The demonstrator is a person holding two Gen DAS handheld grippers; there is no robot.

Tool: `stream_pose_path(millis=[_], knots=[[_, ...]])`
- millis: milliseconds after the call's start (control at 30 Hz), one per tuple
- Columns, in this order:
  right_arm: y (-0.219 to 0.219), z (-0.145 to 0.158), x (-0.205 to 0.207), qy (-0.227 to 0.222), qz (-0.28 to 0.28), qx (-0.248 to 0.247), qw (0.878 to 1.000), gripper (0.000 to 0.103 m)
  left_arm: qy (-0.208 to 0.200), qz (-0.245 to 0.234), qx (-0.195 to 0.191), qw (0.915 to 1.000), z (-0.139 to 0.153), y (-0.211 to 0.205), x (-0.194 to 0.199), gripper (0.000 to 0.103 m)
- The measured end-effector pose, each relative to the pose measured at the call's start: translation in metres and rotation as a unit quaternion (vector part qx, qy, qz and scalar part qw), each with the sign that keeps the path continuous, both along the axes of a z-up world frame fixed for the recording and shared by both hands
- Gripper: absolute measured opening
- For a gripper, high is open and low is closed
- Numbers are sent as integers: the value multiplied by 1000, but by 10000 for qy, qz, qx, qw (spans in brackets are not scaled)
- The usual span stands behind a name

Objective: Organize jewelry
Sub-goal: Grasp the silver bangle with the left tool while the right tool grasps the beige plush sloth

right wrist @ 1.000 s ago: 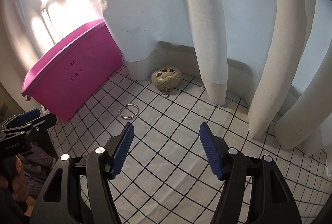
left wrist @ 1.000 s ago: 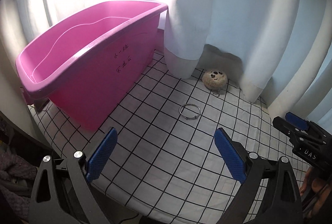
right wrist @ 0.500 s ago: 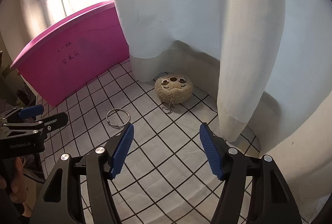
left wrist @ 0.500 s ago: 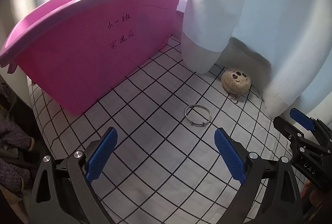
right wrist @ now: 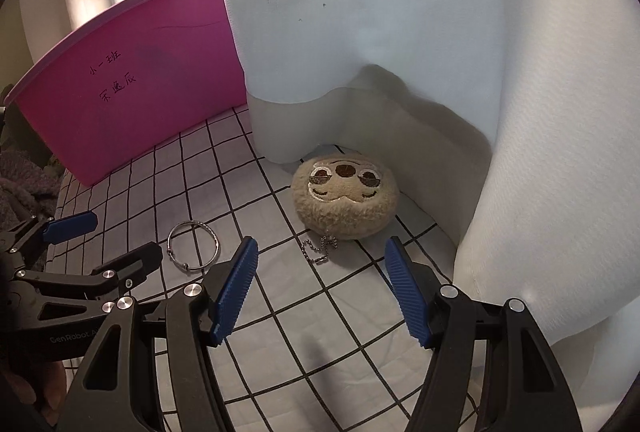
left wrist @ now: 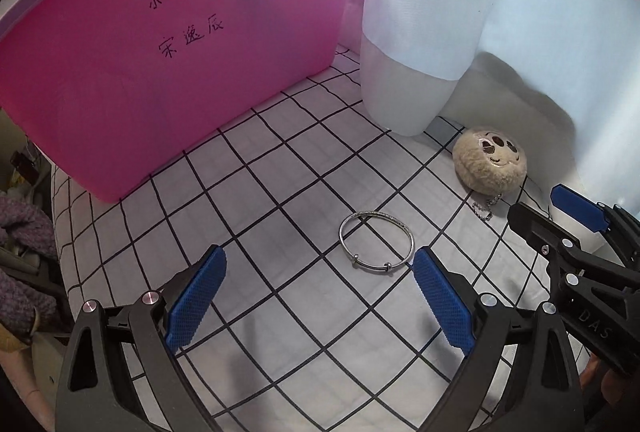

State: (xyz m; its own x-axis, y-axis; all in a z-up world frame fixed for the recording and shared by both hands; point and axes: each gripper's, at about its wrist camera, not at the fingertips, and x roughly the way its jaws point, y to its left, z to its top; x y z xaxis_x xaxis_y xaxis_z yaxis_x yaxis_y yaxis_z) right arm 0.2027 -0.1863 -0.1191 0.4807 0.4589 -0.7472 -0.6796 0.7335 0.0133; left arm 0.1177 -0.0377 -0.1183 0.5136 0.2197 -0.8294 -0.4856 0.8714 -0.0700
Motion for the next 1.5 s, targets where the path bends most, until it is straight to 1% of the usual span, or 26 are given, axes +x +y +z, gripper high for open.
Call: stream_pose_path(millis=[133,233,433,700,833,967,1233,1500], knots=[[4,-10,10,-32,94,-110,9999,63,35,97,-31,9999,-7,-5,7,93],[6,-16,18,26,162,-84,9998,63,84,171,-77,9998,-12,-9,10,93],[7,-20,27,-17,252,-82,9996,63,202,274,-150,9993,-23,-15,17,93],[14,-27,37,-54,303,-99,9995,63,238,397,-166,9988,-28,-14,21,93],[17,-27,37,-121,386,-157,9991,64,232,424,-127,9988,-30,-14,21,93],[19,-29,37,-175,381,-174,9990,65,268,422,-66,9987,-35,-13,29,93],[36,-30,48,-306,426,-322,9981,65,320,545,24,9980,-39,-15,40,98],[51,-34,56,-372,482,-404,9973,66,195,584,113,9980,-42,-6,48,98]])
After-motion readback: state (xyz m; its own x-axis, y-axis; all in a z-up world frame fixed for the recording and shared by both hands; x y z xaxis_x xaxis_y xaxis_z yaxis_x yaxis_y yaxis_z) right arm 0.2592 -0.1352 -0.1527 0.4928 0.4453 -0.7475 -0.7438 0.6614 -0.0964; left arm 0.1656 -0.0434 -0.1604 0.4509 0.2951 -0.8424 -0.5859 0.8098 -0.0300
